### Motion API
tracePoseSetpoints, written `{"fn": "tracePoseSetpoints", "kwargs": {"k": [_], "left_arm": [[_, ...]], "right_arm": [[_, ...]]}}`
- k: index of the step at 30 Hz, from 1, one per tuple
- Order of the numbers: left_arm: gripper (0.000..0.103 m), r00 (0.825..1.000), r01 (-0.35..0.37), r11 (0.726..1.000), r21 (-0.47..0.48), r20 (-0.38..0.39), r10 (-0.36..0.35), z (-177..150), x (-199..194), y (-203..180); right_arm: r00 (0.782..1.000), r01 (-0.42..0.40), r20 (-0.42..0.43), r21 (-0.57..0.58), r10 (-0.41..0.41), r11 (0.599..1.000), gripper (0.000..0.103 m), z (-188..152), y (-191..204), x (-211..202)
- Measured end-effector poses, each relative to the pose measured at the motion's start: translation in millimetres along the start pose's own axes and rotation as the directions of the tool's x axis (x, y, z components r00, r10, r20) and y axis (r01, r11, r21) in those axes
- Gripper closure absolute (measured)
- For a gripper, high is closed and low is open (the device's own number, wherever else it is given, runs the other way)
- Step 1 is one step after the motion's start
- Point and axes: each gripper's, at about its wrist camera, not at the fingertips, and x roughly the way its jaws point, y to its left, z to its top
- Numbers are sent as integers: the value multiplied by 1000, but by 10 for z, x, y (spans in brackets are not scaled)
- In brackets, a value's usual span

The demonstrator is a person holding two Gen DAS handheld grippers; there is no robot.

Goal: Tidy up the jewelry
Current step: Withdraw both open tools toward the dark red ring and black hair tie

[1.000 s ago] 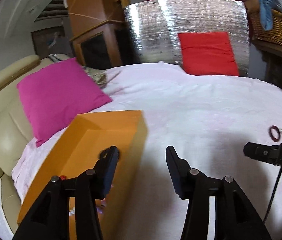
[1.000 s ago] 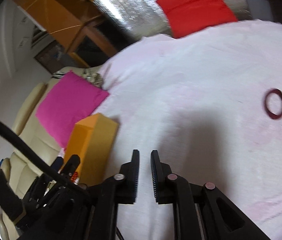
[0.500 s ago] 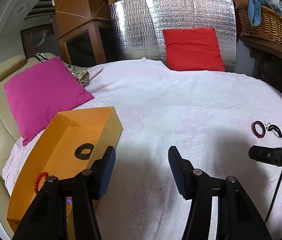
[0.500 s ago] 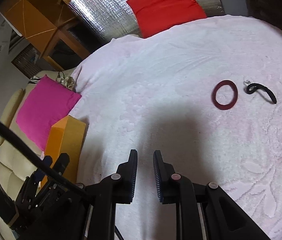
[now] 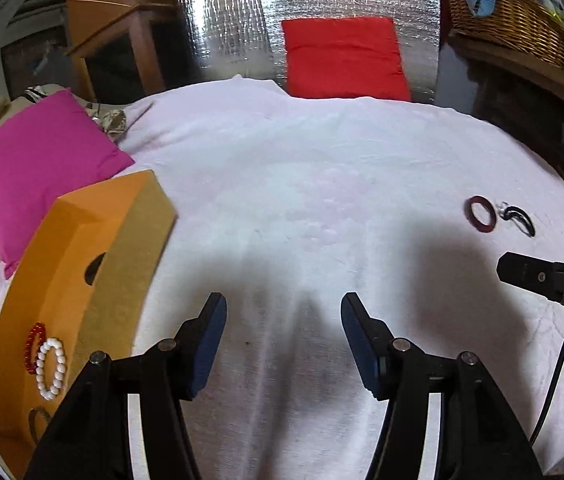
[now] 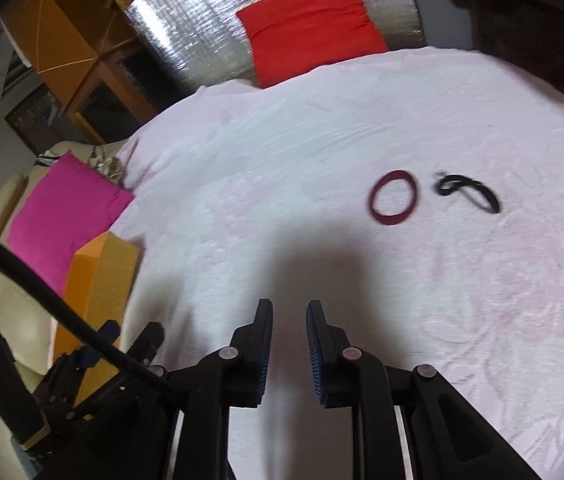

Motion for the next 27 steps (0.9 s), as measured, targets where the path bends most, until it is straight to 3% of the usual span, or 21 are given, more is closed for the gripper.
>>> {"fn": "tracePoseSetpoints", "kwargs": {"k": [5,10,17,27], "left_arm": [[42,998,48,999,9,-38,-48,-32,32,-29],[42,996,80,997,9,-48,-79,-50,12,-24],[42,995,85,996,33,-44,-84,-85,-25,-39],[42,991,105,994,26,-81,-103,-45,108,-191]], "right_arm": [[997,73,35,27,-74,997,84,-50,-152,-96],[987,161,4,97,-162,982,84,-168,-341,-141],[961,275,-33,58,-274,960,84,-258,-316,-356],[957,290,13,-4,-290,957,77,-108,-75,-632]]}}
